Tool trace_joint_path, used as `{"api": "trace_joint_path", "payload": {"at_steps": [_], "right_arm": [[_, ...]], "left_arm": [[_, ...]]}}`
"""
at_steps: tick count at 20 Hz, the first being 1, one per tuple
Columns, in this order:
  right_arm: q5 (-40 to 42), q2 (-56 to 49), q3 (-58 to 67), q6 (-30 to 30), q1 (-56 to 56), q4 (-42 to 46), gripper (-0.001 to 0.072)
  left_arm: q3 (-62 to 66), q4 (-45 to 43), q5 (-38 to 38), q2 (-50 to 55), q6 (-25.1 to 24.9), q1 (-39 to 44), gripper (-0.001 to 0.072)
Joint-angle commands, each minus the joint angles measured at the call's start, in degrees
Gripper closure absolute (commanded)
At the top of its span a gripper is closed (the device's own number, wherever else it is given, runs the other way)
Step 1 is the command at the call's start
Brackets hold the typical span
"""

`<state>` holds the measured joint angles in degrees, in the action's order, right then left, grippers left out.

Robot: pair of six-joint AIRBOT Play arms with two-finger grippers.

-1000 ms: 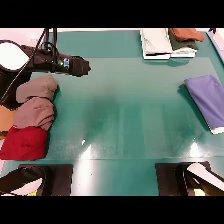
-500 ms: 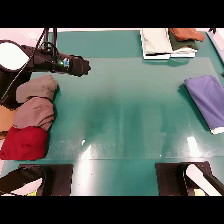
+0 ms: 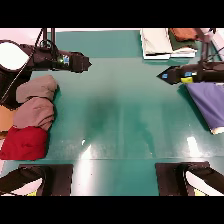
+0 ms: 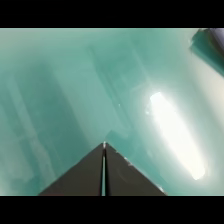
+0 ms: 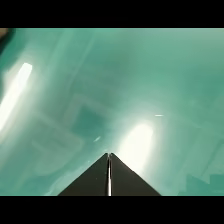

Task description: Fold the shirts.

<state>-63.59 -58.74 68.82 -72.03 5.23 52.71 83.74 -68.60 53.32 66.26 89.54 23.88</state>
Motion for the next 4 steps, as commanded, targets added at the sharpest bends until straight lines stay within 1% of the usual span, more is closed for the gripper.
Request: {"api": "trace_joint_path", "payload": {"at_steps": [1,4], "right_arm": [[0.5,-0.9,0.1,1.2,5.0,-0.2,0.0691],[0.0,-0.9,0.1,1.2,4.9,-0.2,0.0692]], "left_arm": [[0.0,0.0,-1.4,0.0,0.0,0.0,0.0682],[0.0,0.0,-1.4,0.0,0.0,0.0,0.0682]]}}
